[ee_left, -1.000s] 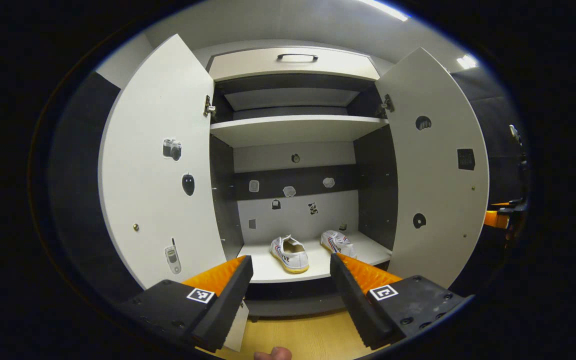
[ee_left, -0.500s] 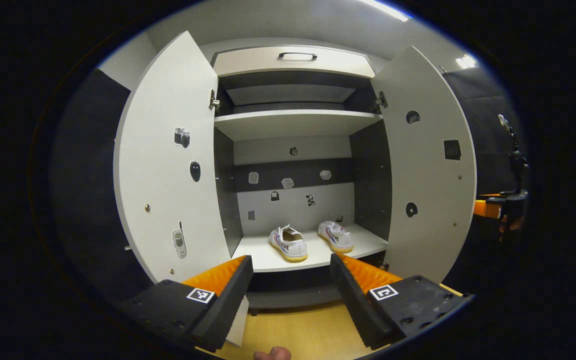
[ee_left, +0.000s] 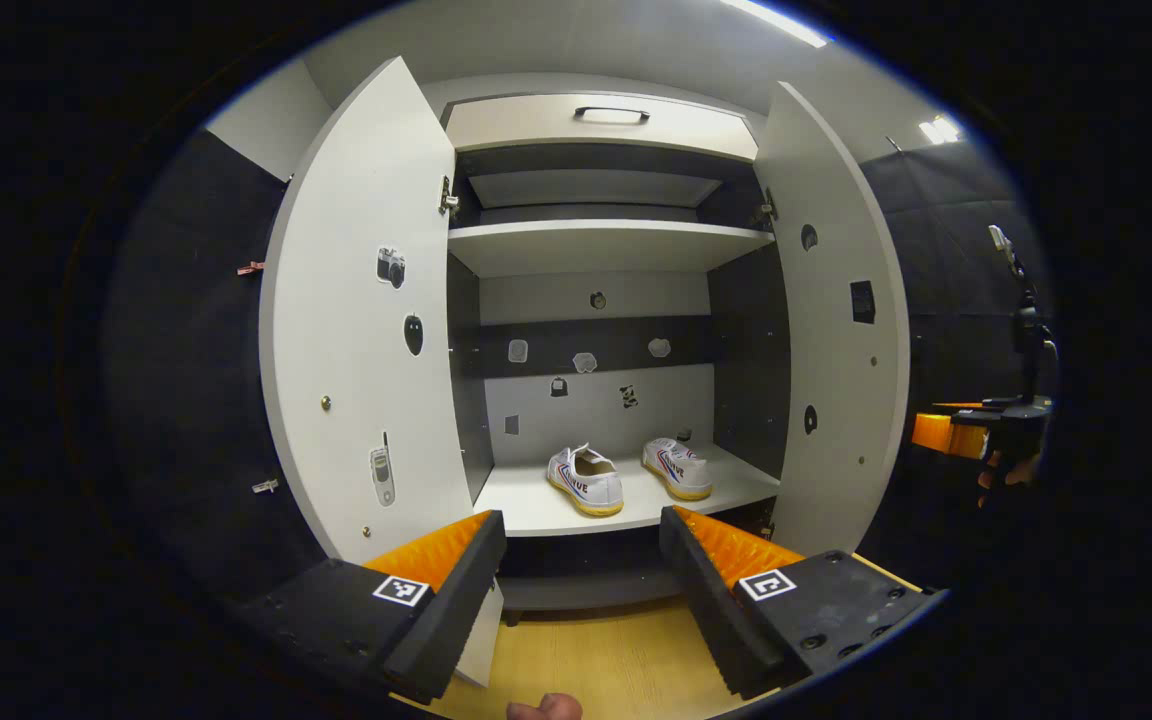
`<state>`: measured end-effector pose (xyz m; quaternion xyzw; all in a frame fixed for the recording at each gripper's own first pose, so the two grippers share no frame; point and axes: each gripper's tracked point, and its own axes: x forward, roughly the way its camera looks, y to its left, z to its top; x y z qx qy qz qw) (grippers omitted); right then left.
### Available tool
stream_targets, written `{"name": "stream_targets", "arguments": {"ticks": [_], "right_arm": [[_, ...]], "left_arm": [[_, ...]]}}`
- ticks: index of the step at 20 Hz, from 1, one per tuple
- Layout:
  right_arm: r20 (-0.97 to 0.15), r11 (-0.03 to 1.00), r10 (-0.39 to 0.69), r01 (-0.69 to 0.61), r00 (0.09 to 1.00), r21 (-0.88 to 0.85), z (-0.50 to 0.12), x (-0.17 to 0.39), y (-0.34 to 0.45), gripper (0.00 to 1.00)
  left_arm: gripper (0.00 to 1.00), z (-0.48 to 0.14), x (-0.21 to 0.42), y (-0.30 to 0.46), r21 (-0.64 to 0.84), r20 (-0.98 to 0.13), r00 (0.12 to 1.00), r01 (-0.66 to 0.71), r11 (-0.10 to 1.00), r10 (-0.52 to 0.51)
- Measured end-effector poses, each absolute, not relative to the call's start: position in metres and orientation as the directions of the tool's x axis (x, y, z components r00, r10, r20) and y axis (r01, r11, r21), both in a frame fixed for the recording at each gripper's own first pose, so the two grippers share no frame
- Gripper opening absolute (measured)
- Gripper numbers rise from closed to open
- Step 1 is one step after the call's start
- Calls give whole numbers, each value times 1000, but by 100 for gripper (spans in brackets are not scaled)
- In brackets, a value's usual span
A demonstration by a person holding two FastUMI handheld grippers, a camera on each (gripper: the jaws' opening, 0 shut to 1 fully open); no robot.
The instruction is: Grab one shoe with the right hand and put it into the shoe cabinet, grab the other shoe with the left hand and put it into the shoe cabinet; then close the right door with the right hand and the left door with the left hand.
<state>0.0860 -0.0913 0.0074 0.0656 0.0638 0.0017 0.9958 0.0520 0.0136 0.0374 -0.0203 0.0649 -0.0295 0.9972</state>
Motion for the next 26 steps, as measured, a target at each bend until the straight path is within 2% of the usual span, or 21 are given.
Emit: {"name": "stream_targets", "arguments": {"ticks": [3,5,9,12,19,26], "right_arm": [[-131,985,80,-58,988,165,4,98,-51,98],[-123,971,163,-137,979,197,7,103,-9,98],[-72,964,239,-227,968,138,27,99,41,98],[-52,961,255,-247,966,125,35,86,55,98],[-93,960,240,-222,966,169,26,51,69,98],[-113,964,239,-222,965,143,14,22,89,98]], "left_arm": [[96,37,46,20,-46,-128,990,49,998,-55],[96,38,42,24,-51,-128,991,41,998,-48],[96,39,30,38,-56,-126,992,18,998,-25],[96,39,23,53,-66,-123,992,-5,998,-3],[96,39,6,102,-86,-107,992,-75,993,65],[96,38,-15,184,-86,-93,979,-190,978,182]]}}
